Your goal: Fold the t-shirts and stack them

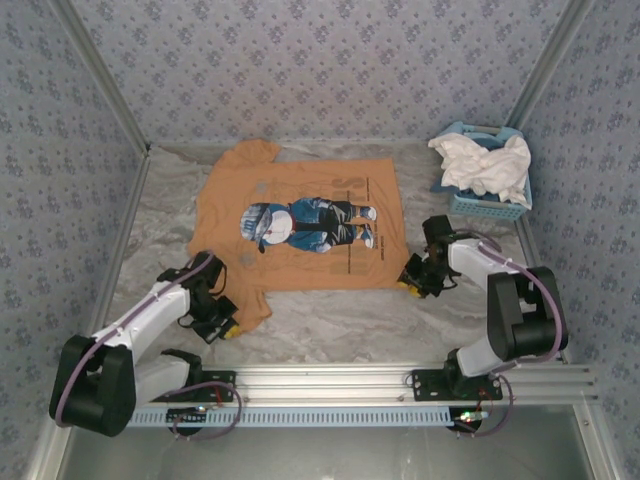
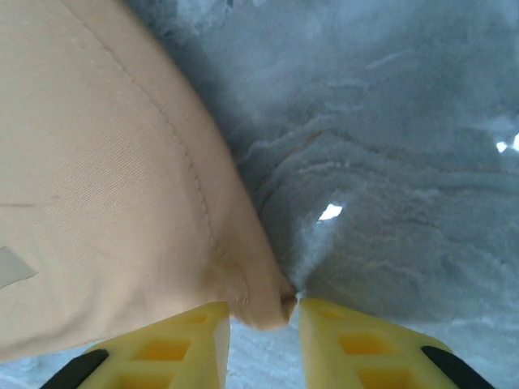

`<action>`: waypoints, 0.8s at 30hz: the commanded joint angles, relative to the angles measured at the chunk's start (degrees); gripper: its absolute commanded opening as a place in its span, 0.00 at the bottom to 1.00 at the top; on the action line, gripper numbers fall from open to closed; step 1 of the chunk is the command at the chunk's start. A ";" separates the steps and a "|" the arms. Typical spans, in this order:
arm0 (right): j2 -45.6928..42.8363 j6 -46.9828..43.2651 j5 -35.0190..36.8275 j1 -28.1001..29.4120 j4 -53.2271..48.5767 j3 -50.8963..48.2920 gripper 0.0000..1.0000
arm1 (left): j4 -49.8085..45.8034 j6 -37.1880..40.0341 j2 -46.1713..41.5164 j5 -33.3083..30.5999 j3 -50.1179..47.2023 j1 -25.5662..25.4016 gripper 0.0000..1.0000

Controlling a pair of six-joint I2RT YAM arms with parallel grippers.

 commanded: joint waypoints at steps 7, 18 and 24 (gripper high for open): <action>0.80 -0.32 5.17 1.58 -2.09 2.18 0.01 | -5.02 1.11 -2.21 0.59 0.53 -0.33 0.00; -12.74 -2.30 4.12 2.83 -24.19 1.42 0.00 | -16.59 -1.17 -11.01 6.17 1.35 -6.79 0.00; -14.05 -2.78 0.19 2.54 -24.12 0.08 0.00 | -12.19 -5.56 -14.04 5.32 3.68 -8.56 0.00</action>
